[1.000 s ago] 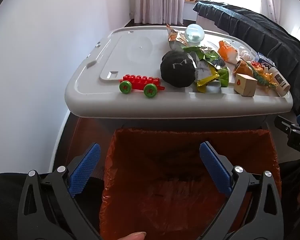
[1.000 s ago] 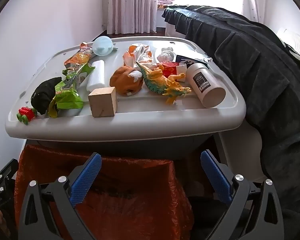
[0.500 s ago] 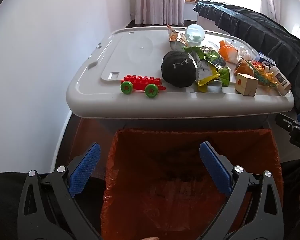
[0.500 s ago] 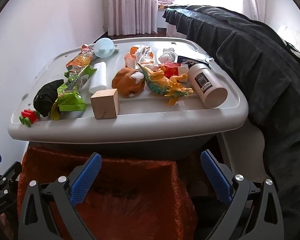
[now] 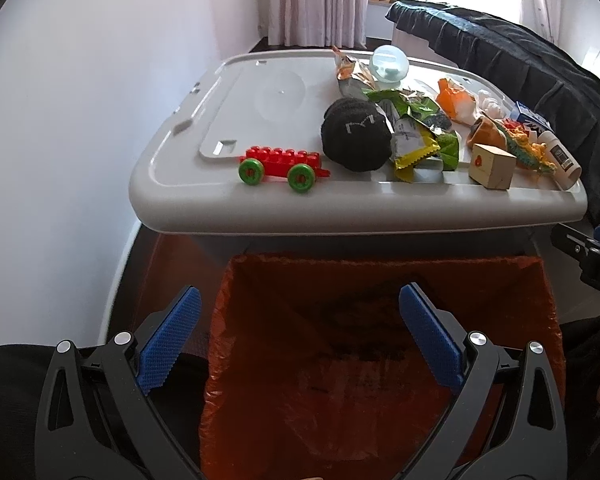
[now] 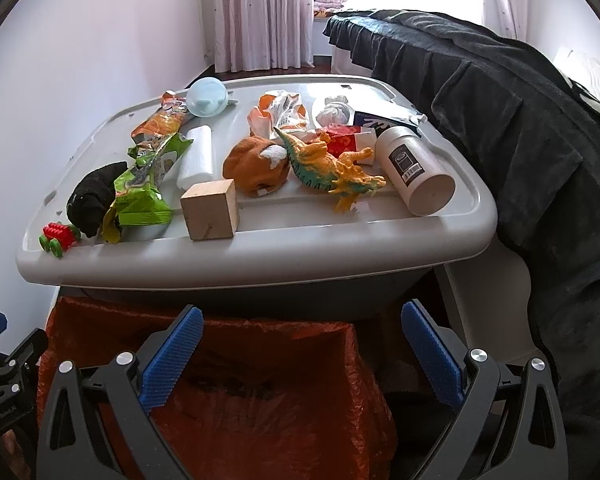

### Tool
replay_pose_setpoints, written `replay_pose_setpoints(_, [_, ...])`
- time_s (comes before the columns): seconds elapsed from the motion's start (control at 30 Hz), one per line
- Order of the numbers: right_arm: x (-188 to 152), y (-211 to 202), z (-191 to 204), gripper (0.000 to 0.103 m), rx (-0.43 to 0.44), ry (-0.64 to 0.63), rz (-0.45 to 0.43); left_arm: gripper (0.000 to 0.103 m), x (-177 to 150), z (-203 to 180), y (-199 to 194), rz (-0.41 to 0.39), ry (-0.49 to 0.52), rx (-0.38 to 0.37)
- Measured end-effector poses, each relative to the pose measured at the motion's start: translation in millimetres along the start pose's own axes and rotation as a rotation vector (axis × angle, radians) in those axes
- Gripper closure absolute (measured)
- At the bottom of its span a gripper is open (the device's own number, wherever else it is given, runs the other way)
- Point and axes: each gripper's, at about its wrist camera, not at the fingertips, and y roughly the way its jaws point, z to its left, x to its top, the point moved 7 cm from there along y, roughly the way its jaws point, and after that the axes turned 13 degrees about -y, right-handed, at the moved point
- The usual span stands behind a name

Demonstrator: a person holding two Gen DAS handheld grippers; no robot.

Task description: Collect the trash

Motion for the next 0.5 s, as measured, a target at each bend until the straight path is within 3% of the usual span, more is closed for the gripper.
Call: replay_pose_setpoints(0.5, [1.1,-0.1,4.1,0.005,0.008,-0.001,-0.004,0.007,-1.1,9.8,6.1,0.028,-0.037,0.028])
